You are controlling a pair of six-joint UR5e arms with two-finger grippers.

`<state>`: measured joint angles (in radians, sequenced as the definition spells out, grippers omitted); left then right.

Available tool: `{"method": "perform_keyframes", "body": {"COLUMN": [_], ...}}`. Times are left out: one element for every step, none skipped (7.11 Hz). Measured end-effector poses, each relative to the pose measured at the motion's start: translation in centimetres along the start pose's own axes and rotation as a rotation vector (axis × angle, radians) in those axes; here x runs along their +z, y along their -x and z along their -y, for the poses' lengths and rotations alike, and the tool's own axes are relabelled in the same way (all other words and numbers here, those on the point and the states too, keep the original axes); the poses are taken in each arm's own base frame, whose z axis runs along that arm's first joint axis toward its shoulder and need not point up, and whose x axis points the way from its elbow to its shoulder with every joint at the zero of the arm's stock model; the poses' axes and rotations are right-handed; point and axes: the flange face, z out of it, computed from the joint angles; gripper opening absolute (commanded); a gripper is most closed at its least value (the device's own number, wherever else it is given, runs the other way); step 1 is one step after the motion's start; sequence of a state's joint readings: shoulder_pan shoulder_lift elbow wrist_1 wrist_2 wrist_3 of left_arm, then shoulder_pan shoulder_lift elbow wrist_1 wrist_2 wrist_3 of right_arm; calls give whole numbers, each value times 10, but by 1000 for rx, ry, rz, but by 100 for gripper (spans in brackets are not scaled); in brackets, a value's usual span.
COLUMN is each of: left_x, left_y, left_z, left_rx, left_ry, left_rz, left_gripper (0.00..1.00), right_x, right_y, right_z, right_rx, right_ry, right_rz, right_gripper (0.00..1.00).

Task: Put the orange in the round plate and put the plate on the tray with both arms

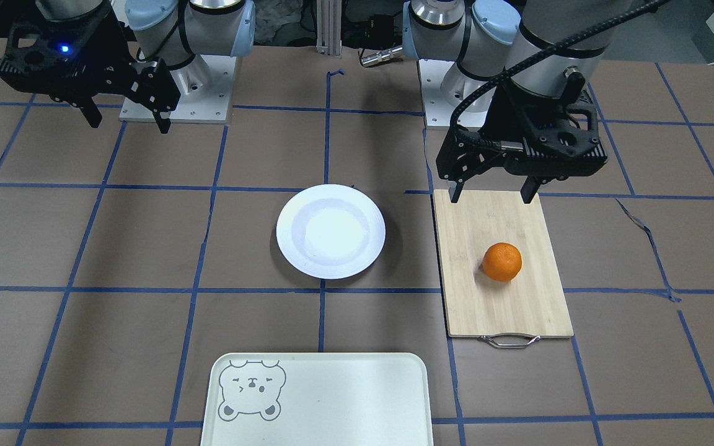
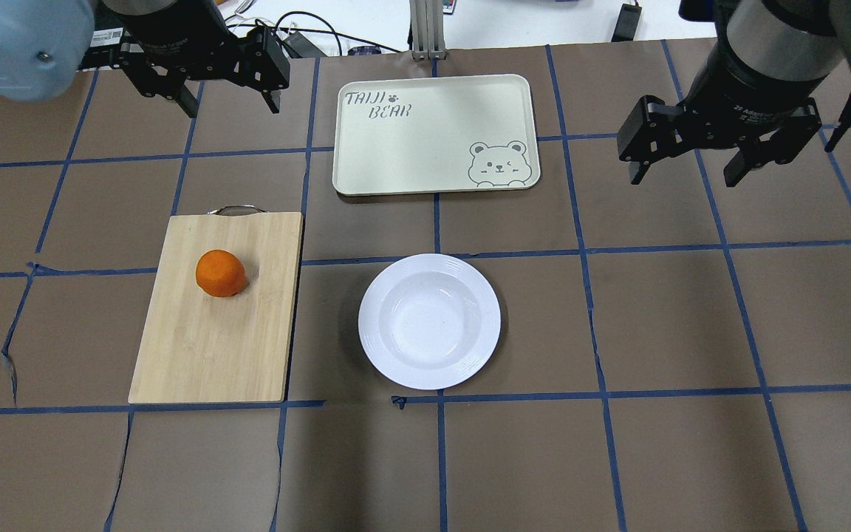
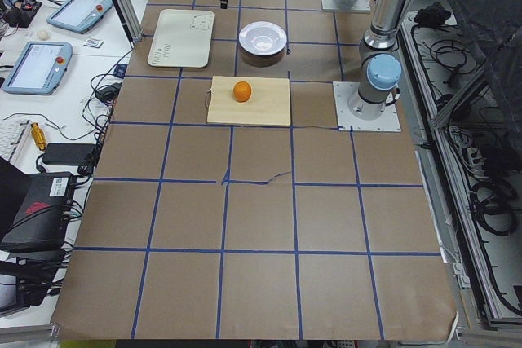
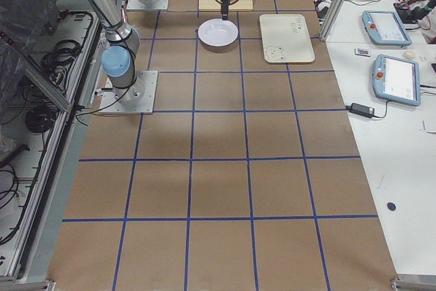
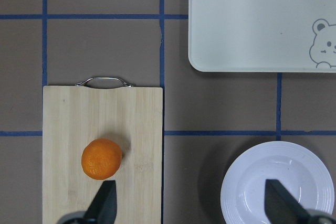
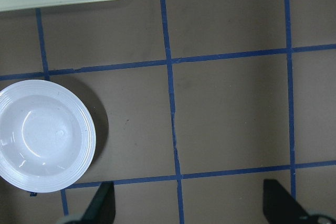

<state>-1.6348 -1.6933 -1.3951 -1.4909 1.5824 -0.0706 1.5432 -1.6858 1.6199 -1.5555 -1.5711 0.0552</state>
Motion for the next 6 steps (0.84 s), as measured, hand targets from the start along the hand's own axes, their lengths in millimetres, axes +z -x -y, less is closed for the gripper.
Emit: {"method": "perform_keyframes", "body": {"left_x": [0, -1, 0, 0, 0, 0], "left_y": [0, -1, -1, 0, 1, 2], "left_z": [-1, -2, -2, -2, -2, -2], "left_rx": [1, 1, 2, 0, -2, -3], "left_ry": [1, 3, 6, 7, 8, 15], "left_rz": [0, 1, 1, 1, 0, 2], "left_gripper": [100, 100, 100, 100, 100, 100], "right_x": [0, 0, 0, 1, 1, 1], "right_y": [0, -1, -1, -1, -1, -2], "right_z": [0, 0, 0, 1, 1, 1], "right_rx": [0, 1, 1, 1, 2, 3], "right_ry": [0, 0, 0, 1, 2, 4], "right_rz": [-2, -4, -5, -5, -6, -8], "right_gripper": [100, 100, 100, 100, 100, 100]}}
